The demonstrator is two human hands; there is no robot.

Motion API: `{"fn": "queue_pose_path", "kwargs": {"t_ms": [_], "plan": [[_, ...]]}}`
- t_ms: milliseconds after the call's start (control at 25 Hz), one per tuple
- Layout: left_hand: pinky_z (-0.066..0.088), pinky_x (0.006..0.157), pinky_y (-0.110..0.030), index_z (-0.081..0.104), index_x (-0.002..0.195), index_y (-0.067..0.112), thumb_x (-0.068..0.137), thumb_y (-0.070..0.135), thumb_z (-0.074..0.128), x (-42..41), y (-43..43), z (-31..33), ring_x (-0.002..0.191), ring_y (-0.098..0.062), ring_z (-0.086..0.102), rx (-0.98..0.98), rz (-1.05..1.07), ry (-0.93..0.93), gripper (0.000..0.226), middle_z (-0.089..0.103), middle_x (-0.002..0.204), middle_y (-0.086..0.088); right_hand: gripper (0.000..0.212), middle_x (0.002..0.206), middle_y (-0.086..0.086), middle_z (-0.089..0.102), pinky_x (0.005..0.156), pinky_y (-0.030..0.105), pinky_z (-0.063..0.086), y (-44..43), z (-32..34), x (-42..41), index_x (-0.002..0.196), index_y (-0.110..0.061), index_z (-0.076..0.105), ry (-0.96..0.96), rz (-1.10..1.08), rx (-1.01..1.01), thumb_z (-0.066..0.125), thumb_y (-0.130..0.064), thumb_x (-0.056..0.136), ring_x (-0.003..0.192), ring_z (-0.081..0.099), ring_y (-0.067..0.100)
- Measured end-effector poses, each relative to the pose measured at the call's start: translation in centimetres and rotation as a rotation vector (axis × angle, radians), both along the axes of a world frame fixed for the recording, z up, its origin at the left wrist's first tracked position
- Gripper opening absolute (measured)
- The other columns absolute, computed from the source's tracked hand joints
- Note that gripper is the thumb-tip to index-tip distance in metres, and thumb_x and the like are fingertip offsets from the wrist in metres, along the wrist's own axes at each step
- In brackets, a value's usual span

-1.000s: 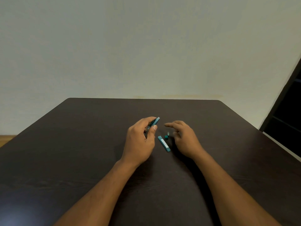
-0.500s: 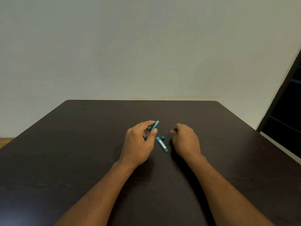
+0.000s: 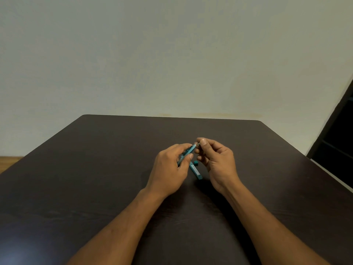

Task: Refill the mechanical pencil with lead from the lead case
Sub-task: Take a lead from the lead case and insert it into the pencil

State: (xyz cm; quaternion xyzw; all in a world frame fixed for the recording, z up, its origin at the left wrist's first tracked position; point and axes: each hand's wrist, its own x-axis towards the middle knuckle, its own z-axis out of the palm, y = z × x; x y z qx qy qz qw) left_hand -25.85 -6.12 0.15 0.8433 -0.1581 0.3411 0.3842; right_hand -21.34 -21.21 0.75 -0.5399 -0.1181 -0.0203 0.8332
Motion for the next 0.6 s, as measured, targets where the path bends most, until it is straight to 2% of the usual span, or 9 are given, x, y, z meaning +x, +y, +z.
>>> {"fn": "queue_pose_path", "kwargs": {"t_ms": [240,480,600], "plan": [[0.045,0.073,-0.003,0.064,0.131,0.016,0.096,0.018,0.066,-0.06,-0.07,-0.08,0.087,0.014,0.059,0.017,-0.010,0.018,0.036,0.072,0.111,0.003,0.024,0.095,0.012,0.077,0.066,0.025,0.057,0.09,0.06,-0.21,0.101,-0.008,0.078,-0.014,-0.005,-0.042,0.073,-0.026,0.086,0.086,0.071,0.021],[0.043,0.074,0.002,0.064,0.131,0.012,0.095,0.015,0.068,-0.26,-0.12,0.03,0.083,0.019,0.055,0.044,0.019,0.009,0.037,0.073,0.115,-0.003,0.016,0.090,0.012,0.073,0.057,0.023,0.054,-0.16,-0.01,-0.32,0.098,-0.011,0.079,-0.039,-0.018,-0.125,0.071,-0.023,0.091,0.077,0.066,0.016],[0.043,0.076,0.001,0.064,0.131,0.013,0.095,0.016,0.068,-0.41,-0.10,0.13,0.081,0.011,0.057,0.054,0.033,0.003,0.037,0.073,0.116,-0.003,0.015,0.083,0.005,0.073,0.056,0.023,0.053,-0.20,-0.08,-0.30,0.097,-0.010,0.078,-0.095,-0.070,-0.220,0.070,-0.022,0.094,0.071,0.065,0.010]]}}
